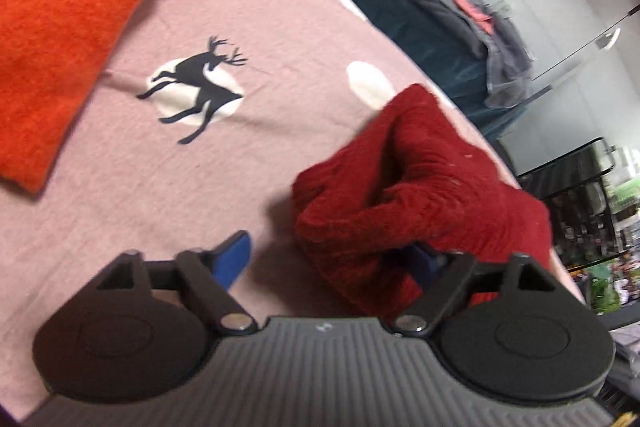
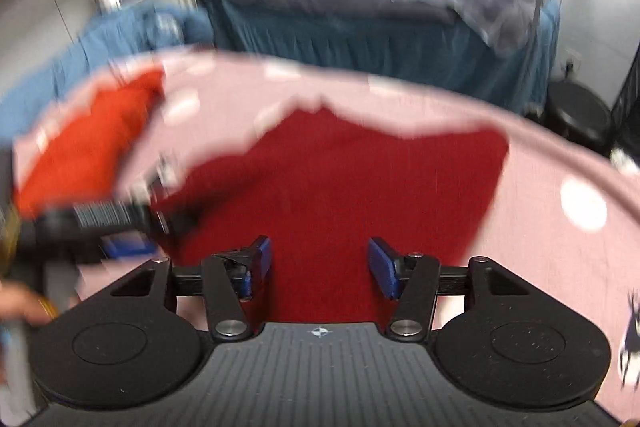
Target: Fold small clothes
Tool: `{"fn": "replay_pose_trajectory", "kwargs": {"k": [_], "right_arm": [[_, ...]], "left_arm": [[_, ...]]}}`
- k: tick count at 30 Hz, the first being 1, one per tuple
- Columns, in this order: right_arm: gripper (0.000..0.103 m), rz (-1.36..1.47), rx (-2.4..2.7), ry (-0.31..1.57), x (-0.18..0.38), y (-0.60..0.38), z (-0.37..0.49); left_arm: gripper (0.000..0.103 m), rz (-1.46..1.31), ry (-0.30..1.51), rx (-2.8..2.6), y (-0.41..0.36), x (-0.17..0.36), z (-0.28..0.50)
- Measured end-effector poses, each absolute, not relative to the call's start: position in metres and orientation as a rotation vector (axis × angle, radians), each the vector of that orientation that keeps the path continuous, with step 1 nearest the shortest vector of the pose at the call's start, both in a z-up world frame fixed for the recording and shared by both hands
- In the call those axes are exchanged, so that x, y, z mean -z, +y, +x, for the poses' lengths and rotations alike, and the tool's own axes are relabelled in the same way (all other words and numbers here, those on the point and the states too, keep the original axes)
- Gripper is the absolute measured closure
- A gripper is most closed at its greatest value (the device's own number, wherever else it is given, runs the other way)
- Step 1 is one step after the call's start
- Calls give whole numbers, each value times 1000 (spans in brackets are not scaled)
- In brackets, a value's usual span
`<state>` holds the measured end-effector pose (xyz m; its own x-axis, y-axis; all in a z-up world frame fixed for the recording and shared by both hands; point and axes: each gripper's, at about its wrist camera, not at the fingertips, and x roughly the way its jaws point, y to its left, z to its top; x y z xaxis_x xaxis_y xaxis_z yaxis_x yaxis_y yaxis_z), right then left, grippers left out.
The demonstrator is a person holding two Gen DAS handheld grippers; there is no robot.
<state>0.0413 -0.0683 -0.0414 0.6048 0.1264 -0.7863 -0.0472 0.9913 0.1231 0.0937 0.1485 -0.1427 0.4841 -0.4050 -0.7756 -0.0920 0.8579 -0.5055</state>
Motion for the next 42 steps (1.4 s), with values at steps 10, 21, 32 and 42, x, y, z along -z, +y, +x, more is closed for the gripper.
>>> {"fn": "replay_pose_trajectory", "kwargs": {"k": [10, 21, 32, 42], "right_arm": [[4, -237, -100, 895, 55, -35, 44], [0, 146, 60, 875, 27, -104, 15], [0, 565, 107, 947, 55, -149, -7], [0, 936, 102, 960, 86, -166, -3]], "left_arm": [[11, -574, 1084, 117, 148, 141, 77], [0, -683, 1069, 235, 150, 118, 31], [0, -803, 1168, 237, 147, 145, 43], [0, -973, 1171, 244, 149, 173, 64]]}}
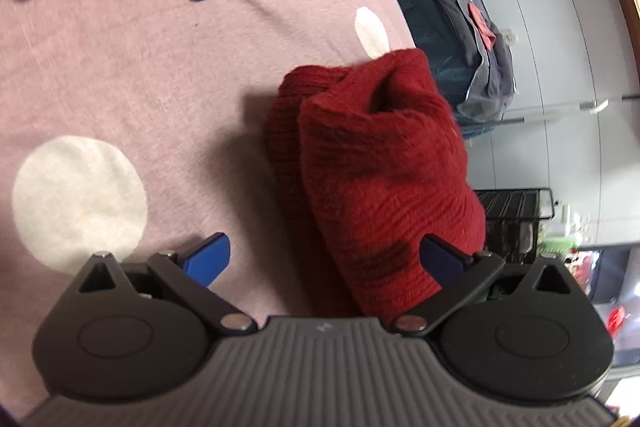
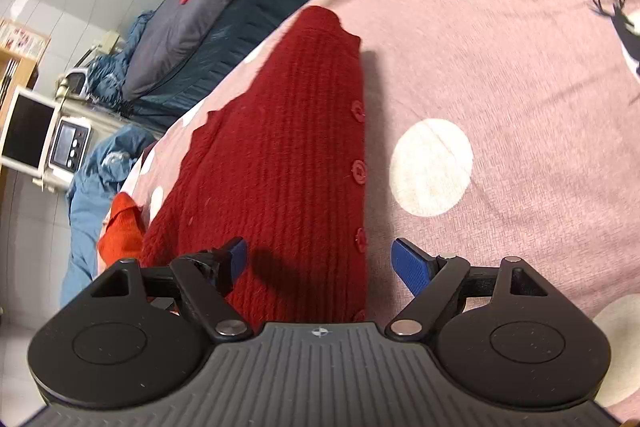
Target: Fold small clothes
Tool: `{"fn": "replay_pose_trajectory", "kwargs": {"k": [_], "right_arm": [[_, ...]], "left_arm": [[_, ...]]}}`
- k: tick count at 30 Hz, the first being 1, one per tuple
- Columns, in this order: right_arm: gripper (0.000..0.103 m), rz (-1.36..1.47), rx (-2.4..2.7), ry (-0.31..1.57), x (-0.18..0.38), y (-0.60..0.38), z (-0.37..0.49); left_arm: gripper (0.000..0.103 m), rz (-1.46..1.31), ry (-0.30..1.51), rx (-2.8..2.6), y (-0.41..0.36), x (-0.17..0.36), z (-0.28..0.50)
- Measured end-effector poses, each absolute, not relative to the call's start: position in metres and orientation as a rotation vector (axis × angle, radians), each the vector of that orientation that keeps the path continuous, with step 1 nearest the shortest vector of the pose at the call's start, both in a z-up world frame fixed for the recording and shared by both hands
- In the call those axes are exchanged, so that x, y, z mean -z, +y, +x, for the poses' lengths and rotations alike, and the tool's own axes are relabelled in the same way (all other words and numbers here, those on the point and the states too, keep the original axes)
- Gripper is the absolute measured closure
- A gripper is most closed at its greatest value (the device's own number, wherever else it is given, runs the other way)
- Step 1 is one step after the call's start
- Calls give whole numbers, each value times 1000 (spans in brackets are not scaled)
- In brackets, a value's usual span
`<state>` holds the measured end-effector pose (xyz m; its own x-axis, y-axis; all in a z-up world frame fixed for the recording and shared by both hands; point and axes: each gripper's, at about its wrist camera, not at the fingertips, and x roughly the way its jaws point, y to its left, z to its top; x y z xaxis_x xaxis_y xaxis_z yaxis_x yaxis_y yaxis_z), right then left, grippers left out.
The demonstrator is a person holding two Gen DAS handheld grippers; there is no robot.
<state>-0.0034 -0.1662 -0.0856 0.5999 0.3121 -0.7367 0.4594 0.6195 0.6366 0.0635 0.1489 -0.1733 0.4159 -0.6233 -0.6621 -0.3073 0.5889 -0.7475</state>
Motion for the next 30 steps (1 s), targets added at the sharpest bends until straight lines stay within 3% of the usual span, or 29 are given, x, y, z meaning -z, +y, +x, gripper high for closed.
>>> {"fn": "replay_pose_trajectory", "kwargs": {"k": [18, 28, 30], "right_arm": [[0, 1148, 6, 943, 118, -185, 32], [0, 1221, -23, 918, 146, -180, 57], [0, 1180, -11, 930, 142, -176, 58]], "left_arm": [[0, -975, 1160, 316, 104, 199, 149], [0, -983, 1121, 308, 96, 204, 159], [6, -967, 1123, 301, 94, 201, 160]]}}
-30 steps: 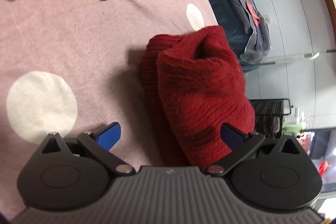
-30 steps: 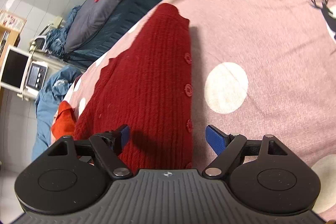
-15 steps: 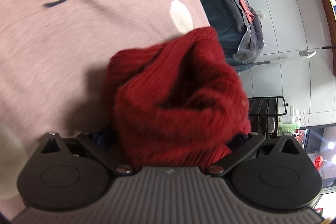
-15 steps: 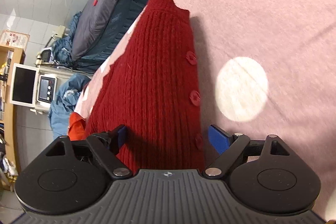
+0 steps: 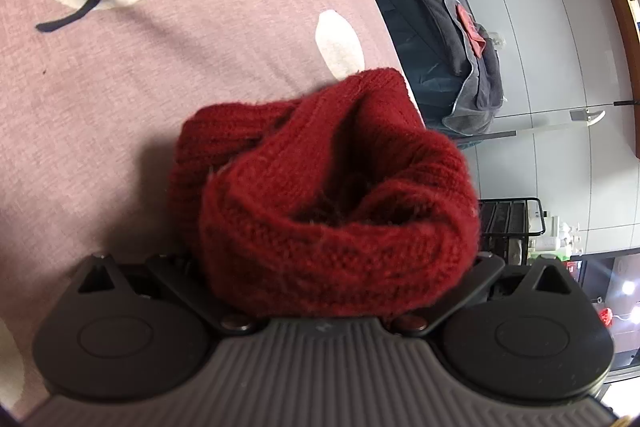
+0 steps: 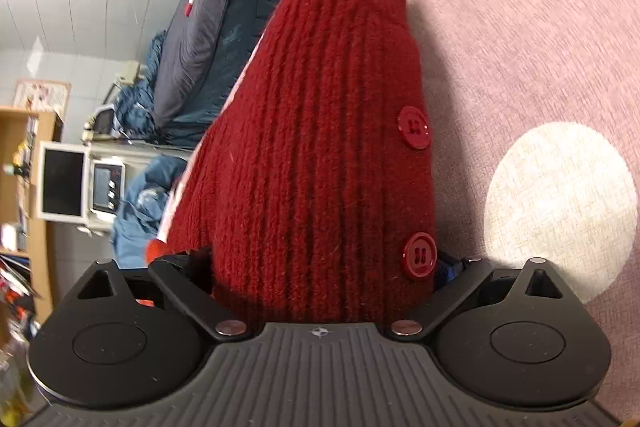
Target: Fold small clothes
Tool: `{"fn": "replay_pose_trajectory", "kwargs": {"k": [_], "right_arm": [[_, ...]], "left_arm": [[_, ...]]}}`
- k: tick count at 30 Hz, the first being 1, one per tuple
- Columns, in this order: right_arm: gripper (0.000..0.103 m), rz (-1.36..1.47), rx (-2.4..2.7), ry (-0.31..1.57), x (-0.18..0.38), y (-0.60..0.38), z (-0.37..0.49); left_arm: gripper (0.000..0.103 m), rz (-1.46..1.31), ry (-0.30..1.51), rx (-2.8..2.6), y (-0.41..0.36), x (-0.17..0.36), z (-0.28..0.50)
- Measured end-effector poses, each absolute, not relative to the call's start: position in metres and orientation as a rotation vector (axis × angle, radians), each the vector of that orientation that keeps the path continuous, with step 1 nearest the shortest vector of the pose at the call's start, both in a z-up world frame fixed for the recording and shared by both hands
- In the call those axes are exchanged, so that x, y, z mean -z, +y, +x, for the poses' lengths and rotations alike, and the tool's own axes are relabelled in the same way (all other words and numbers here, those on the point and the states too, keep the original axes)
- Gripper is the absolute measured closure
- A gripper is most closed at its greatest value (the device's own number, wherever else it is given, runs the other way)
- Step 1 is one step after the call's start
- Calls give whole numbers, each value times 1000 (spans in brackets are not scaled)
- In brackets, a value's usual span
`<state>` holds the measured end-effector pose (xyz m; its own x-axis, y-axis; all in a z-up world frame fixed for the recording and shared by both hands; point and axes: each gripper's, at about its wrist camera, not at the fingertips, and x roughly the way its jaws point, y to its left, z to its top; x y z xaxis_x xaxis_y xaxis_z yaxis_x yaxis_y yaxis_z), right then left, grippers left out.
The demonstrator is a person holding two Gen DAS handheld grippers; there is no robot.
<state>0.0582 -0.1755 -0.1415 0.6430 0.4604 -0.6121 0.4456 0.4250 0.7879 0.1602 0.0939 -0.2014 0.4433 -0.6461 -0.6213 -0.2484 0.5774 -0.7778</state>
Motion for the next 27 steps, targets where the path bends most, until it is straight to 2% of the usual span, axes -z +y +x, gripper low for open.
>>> {"fn": "replay_pose_trajectory", "kwargs": {"k": [4, 7, 9, 20, 27], "right_arm": [[0, 1106, 23, 951, 130, -173, 55], [0, 1077, 32, 928, 119, -170, 48], [0, 1052, 35, 912, 110, -168, 44], [1, 859, 24, 800, 39, -153, 15], [1, 806, -188, 726, 6, -106, 44]], "left_arm": [[32, -875, 1104, 310, 90, 187, 154], [43, -827, 1070, 342, 90, 174, 147], [46, -782, 1041, 373, 89, 163, 145], [49, -785, 934, 494, 97, 110, 119], [48, -772, 756, 377, 176, 49, 102]]}}
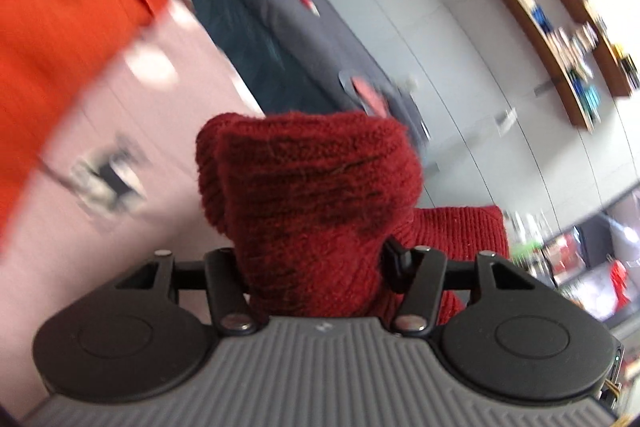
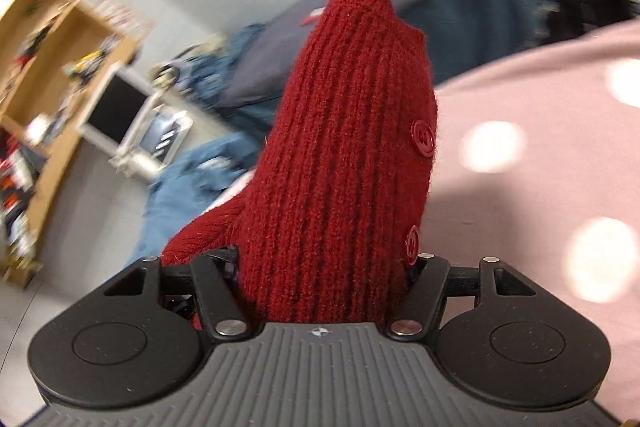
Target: Fold small clothes
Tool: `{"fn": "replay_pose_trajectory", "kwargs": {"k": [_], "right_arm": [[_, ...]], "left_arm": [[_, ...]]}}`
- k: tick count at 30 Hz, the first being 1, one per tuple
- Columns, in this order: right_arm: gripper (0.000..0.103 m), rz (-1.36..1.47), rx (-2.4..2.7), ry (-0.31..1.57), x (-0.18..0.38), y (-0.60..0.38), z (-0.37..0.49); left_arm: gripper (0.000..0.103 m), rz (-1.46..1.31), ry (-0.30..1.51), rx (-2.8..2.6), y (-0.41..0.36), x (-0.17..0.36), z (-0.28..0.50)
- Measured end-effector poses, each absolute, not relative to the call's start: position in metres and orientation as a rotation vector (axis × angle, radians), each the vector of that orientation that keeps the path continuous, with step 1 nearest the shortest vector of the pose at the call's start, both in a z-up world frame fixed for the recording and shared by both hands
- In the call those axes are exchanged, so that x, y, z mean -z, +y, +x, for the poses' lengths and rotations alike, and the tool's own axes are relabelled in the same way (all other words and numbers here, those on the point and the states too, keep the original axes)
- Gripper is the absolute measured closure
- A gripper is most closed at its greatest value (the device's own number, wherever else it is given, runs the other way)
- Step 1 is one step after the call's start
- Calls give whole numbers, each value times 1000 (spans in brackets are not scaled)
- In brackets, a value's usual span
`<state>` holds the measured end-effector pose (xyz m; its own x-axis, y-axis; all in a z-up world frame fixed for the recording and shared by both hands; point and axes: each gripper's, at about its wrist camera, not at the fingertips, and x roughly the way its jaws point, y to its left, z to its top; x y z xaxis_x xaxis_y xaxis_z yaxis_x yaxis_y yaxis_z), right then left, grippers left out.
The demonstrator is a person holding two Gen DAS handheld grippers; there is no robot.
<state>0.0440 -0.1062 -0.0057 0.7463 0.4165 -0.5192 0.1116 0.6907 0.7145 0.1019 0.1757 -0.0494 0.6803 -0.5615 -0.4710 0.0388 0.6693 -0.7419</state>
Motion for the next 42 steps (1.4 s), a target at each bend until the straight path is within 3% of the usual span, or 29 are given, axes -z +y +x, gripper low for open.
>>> {"fn": "replay_pose_trajectory", "kwargs": {"k": [8, 16, 21, 23, 25, 27, 31, 37, 42], "right_arm": [[1, 780, -589, 759, 4, 26, 126], [1, 712, -814, 817, 28, 142, 173], [0, 693, -742, 965, 75, 151, 182], [0, 735, -712, 1014, 97, 139, 178], [0, 783, -708, 1029, 106, 124, 170], [0, 783, -713, 1050, 103, 128, 174], [0, 765, -696, 1074, 94, 134, 183], [0, 830, -598, 1097, 84, 122, 190], [0, 606, -584, 981, 50, 118, 178]], "left_arm": [[47, -726, 585, 71, 321, 5, 76], [46, -761, 565, -95, 424, 30, 78], [42, -839, 681, -164, 434, 83, 79], [35, -881, 677, -172, 433, 95, 70], [22, -889, 671, -189, 430, 103, 65], [16, -909, 679, -200, 434, 107, 62], [16, -974, 710, -195, 443, 109, 63], [6, -860, 782, -252, 453, 85, 58], [4, -761, 785, -366, 456, 63, 43]]}}
